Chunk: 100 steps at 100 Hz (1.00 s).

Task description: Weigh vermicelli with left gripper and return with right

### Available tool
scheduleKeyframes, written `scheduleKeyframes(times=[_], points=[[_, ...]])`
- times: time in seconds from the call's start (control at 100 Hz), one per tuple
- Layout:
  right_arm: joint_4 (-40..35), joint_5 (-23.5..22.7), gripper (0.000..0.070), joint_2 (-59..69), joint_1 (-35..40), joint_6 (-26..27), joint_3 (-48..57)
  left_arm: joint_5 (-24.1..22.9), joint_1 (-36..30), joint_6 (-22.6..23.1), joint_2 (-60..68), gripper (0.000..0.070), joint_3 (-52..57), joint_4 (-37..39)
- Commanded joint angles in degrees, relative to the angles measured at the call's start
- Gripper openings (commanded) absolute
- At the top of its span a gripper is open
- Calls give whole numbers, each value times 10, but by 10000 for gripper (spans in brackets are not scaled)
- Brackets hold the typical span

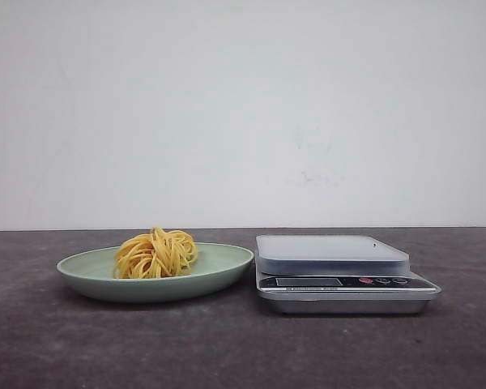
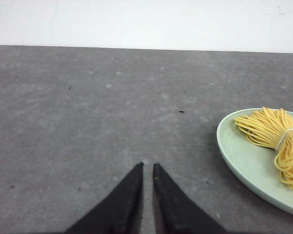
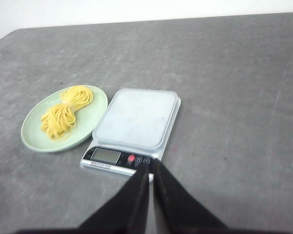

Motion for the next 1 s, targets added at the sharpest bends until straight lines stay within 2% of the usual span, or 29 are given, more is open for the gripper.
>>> scheduleKeyframes(times=[0.0, 0.13, 0.24, 0.58, 0.85, 0.99], points=[[53, 23, 7, 0, -5, -31, 3, 3, 0, 5, -1, 0, -10, -2], [181, 55, 7, 0, -24, -88, -18, 2, 0, 5, -1, 0, -10, -3], [257, 92, 7, -3, -49, -124, -73, 2, 0, 5, -1, 0, -10, -3], [413, 97, 7, -78, -132, -125, -321, 2, 0, 5, -1, 0, -10, -3], [439, 95, 7, -120, -155, -120, -417, 3, 0, 5, -1, 0, -10, -2], [400, 93, 7, -120, -155, -121, -417, 2, 0, 5, -1, 0, -10, -3]])
